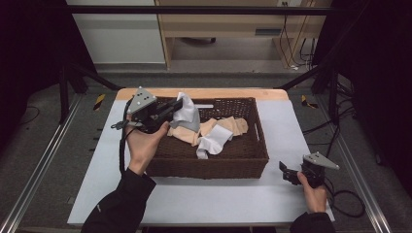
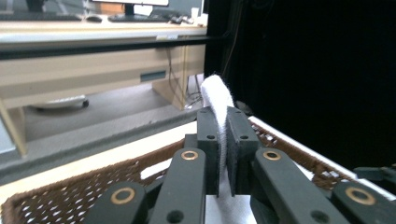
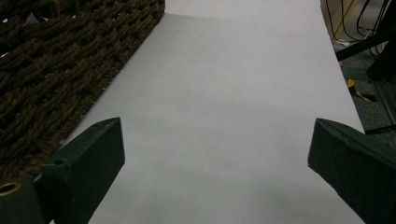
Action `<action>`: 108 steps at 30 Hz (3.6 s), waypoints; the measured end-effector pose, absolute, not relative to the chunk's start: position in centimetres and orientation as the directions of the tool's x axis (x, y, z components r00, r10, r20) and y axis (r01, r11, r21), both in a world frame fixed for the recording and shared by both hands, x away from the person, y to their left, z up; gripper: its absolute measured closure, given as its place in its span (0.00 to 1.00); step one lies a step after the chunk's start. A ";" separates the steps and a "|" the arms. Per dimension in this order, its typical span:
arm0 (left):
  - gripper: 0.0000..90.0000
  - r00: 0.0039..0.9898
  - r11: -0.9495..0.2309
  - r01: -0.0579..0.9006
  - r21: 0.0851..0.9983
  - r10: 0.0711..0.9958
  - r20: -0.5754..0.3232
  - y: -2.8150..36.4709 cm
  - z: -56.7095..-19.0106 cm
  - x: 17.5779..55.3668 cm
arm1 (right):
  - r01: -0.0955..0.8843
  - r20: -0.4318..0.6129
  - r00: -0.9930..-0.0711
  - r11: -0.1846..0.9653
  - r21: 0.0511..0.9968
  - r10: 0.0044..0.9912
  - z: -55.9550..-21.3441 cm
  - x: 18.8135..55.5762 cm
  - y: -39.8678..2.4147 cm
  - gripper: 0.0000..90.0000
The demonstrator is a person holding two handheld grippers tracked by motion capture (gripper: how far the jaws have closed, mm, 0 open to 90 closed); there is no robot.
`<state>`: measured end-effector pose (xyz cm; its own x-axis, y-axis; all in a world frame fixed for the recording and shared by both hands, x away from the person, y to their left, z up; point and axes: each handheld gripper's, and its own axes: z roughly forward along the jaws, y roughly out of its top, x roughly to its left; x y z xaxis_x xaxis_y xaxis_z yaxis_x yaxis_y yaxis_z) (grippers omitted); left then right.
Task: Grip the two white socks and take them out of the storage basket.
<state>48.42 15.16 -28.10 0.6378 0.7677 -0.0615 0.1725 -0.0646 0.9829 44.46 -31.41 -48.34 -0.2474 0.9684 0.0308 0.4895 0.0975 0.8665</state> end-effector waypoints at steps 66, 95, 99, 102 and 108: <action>0.94 0.819 -0.156 0.206 0.966 0.567 -0.083 16.5 -34.5 35.2 | 0.487 0.032 -0.242 0.093 0.868 0.970 -48.3 44.4 -31.4 0.05; 0.87 0.737 -0.312 0.451 0.836 0.658 -0.152 16.4 -44.5 38.5 | 0.488 0.036 -0.246 0.092 0.868 0.969 -48.3 44.4 -31.4 0.05; 0.74 0.719 -0.330 0.487 0.808 0.677 -0.157 16.4 -45.5 38.7 | 0.487 0.035 -0.246 0.092 0.869 0.969 -48.3 44.4 -31.4 0.05; 0.53 0.706 -0.309 0.490 0.815 0.690 -0.163 16.4 -45.3 38.6 | 0.488 0.037 -0.247 0.092 0.868 0.968 -48.3 44.3 -31.4 0.05; 0.46 0.710 -0.249 0.440 0.863 0.685 -0.165 16.3 -43.2 37.5 | 0.488 0.037 -0.248 0.092 0.868 0.968 -48.3 44.4 -31.4 0.05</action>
